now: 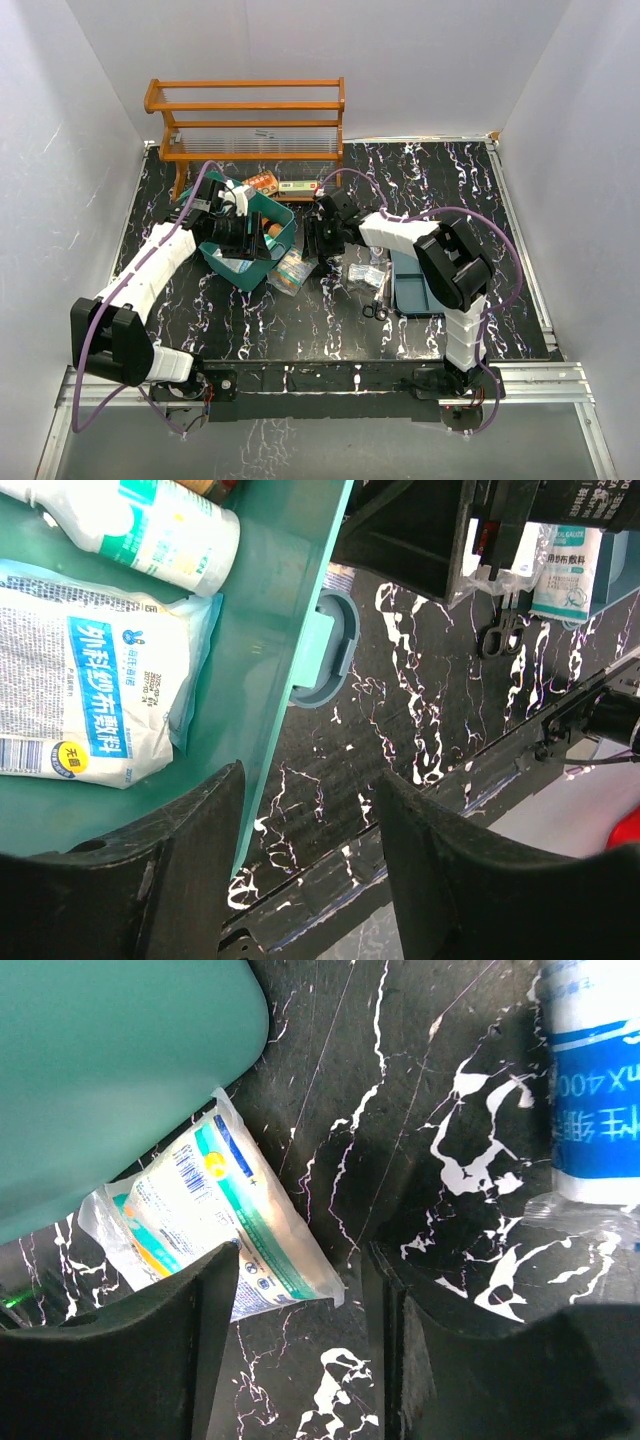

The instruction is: Organize the medicine kit

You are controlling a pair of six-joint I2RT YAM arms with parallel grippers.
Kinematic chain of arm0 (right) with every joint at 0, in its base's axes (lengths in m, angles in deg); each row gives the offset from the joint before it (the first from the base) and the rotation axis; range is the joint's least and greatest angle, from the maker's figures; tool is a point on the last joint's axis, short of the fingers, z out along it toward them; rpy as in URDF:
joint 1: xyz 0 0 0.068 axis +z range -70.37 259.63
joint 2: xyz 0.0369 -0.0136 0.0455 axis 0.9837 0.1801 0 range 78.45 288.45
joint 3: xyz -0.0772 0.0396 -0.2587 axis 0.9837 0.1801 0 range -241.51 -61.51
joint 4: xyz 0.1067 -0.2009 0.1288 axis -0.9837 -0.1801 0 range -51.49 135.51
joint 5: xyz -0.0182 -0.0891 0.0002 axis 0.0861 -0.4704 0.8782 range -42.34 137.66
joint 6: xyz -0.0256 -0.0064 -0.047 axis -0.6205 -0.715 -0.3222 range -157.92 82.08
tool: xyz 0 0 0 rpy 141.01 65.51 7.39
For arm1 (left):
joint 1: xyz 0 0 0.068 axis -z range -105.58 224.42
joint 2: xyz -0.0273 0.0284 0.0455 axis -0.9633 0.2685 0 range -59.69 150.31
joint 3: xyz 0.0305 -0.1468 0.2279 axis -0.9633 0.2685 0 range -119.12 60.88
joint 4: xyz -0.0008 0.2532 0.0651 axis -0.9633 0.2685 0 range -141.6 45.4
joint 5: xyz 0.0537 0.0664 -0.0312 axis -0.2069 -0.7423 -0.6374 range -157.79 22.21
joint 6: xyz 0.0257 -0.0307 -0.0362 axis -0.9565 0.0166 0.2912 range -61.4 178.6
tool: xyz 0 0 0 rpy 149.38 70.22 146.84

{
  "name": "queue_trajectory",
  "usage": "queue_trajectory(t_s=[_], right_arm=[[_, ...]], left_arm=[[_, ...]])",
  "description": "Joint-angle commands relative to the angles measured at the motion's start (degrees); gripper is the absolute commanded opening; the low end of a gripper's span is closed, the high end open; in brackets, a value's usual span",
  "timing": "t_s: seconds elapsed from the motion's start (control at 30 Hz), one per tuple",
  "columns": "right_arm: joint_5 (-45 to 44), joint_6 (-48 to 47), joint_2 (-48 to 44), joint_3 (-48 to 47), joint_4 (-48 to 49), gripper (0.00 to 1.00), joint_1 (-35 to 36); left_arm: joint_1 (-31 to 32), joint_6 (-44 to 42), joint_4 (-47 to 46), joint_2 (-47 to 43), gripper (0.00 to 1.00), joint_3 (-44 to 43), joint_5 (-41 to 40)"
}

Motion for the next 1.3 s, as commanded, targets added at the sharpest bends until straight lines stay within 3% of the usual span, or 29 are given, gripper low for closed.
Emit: queue_trajectory(t_s=[0.0, 0.23, 0.4, 0.57, 0.97, 1.27], right_arm=[[3.2, 0.1, 0.2, -0.1, 4.3, 0.49, 0.0], [5.2, -0.6, 0.5, 1.8, 5.6, 0.38, 0.0], [2.6, -0.6, -0.7, 2.8, 5.2, 0.21, 0.0], [-1.2, -1.2, -3.8, 4.6, 4.7, 0.01, 0.0], [-16.7, -3.8, -20.3, 12.7, 1.0, 0.00, -0.1], [-19.9, -4.3, -30.1, 9.6, -3.4, 0.00, -0.1]], left_arm=[[0.0, -1.0, 2.4, 0.3, 0.52, 0.2, 3.1], [0.1, -1.9, 2.5, 0.3, 0.42, 0.2, 4.4], [0.1, -2.5, 2.3, 1.9, 0.32, 0.5, 7.1], [0.1, -3.6, 2.8, 2.7, 0.30, 0.4, 9.1], [0.6, -0.4, -2.8, 4.4, 0.35, 0.7, 17.5], [0.6, 9.2, -13.1, 1.4, 0.47, -1.2, 6.5]])
